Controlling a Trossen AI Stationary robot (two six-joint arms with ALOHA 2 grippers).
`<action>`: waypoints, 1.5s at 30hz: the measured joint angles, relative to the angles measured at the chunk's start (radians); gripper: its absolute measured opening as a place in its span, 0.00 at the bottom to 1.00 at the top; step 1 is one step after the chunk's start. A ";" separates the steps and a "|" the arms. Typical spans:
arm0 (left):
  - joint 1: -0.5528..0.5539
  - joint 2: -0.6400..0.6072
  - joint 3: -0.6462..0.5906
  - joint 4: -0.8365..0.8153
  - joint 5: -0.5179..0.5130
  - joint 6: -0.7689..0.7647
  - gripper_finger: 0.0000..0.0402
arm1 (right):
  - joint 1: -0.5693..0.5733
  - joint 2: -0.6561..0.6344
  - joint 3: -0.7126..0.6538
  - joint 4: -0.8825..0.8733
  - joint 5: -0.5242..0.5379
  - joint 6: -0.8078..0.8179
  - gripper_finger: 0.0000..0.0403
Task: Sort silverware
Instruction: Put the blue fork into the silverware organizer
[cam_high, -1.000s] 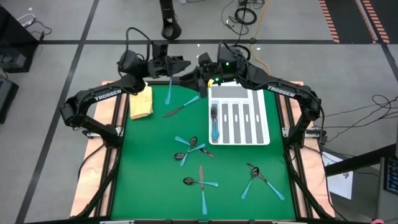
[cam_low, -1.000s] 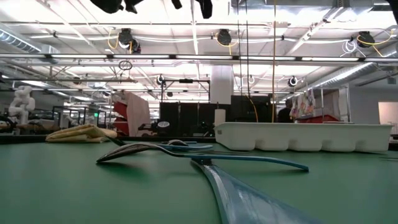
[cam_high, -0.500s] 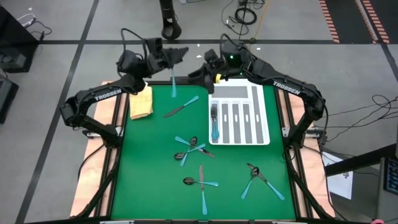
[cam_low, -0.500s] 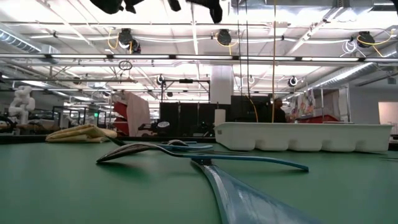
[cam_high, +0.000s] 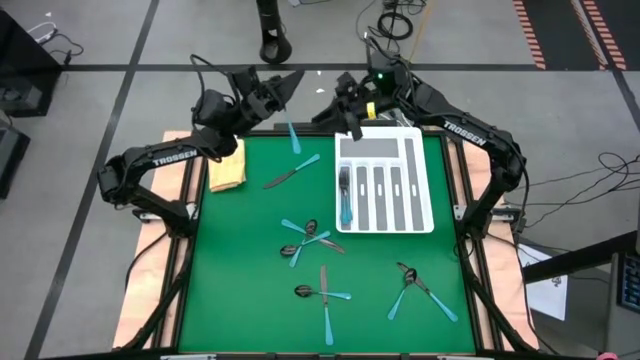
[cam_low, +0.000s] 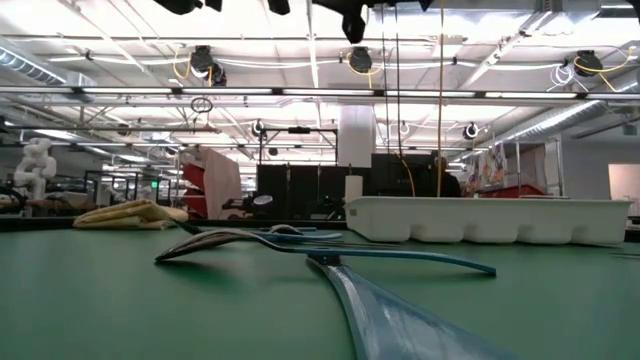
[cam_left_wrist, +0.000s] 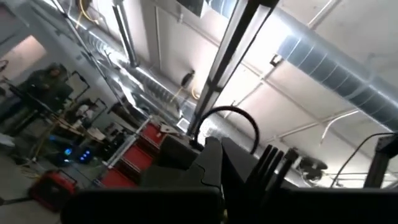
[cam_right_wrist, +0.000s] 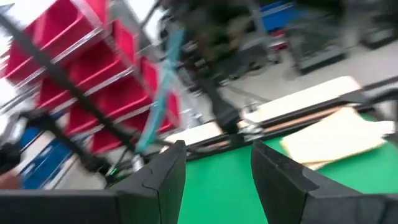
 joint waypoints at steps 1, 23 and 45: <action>-0.003 0.003 0.000 -0.001 -0.008 0.012 0.00 | -0.002 0.000 0.000 -0.003 -0.034 -0.018 0.41; -0.083 0.180 0.000 0.180 -0.082 -0.080 0.00 | -0.059 0.002 0.000 -0.022 -0.307 0.071 0.41; -0.119 0.225 0.000 0.324 -0.234 -0.106 0.00 | -0.088 -0.003 0.000 -0.239 -0.152 -0.058 0.41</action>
